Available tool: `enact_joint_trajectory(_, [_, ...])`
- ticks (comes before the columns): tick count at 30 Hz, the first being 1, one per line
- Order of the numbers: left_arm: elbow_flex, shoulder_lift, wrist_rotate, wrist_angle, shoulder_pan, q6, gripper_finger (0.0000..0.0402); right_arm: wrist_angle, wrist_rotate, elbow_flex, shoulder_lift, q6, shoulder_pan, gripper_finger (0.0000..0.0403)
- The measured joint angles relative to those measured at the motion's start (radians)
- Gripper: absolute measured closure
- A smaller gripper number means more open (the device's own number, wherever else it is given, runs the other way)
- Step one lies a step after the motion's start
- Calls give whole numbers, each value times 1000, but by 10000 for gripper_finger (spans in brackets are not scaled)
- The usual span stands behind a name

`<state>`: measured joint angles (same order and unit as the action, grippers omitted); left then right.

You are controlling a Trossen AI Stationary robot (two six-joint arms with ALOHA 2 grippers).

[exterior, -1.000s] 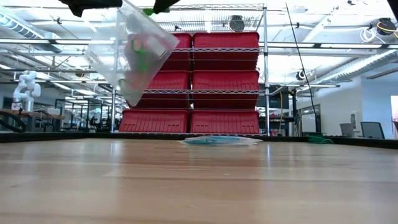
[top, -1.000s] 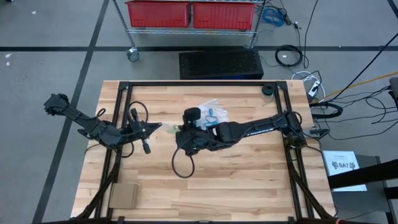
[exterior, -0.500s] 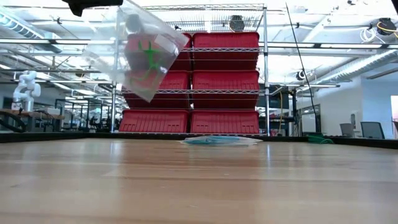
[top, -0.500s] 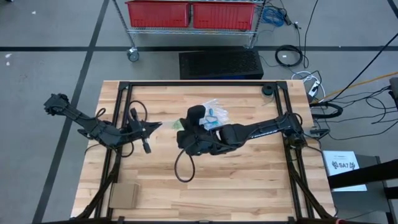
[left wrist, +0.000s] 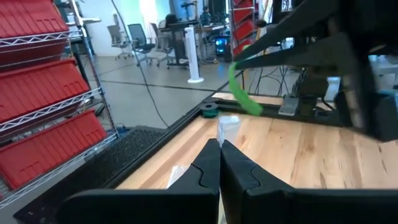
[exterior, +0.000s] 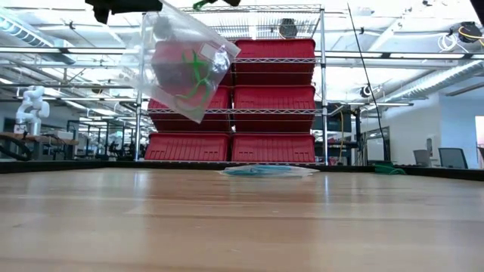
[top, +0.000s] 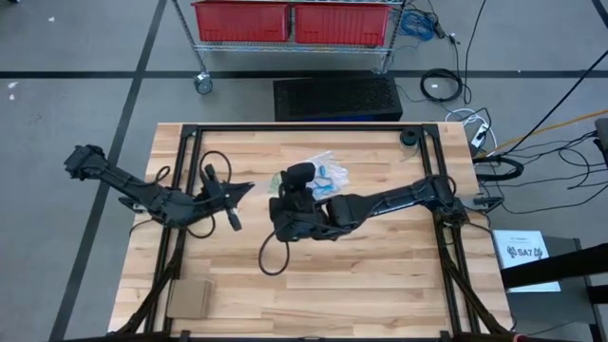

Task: Sort rubber bands
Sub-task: Put the green rubber band into the open transparent zip lock bag

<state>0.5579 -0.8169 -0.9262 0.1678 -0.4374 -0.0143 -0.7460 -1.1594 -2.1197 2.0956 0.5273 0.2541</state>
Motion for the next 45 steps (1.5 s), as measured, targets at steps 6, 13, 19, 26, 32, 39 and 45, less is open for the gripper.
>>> enact_joint_trajectory(6, [0,-1,5,7,0,0,401,-1,-23,0,15,-10,-15,403])
enact_joint_trajectory(13, [0,-1,6,7,0,0,401,-6,-25,0,10,-31,-19,403])
enact_joint_trajectory(19, [0,-1,6,7,0,0,401,-50,-20,0,10,-76,-19,403])
enact_joint_trajectory(26, [0,-1,6,7,-1,1,401,-111,70,0,18,-138,-17,403])
enact_joint_trajectory(32, [0,0,6,7,0,0,401,-110,224,0,23,-174,-17,403])
enact_joint_trajectory(39, [1,0,6,6,0,0,401,-109,267,0,23,-171,-21,403])
enact_joint_trajectory(45, [1,0,24,5,-1,-13,401,-99,267,0,12,-147,-42,403])
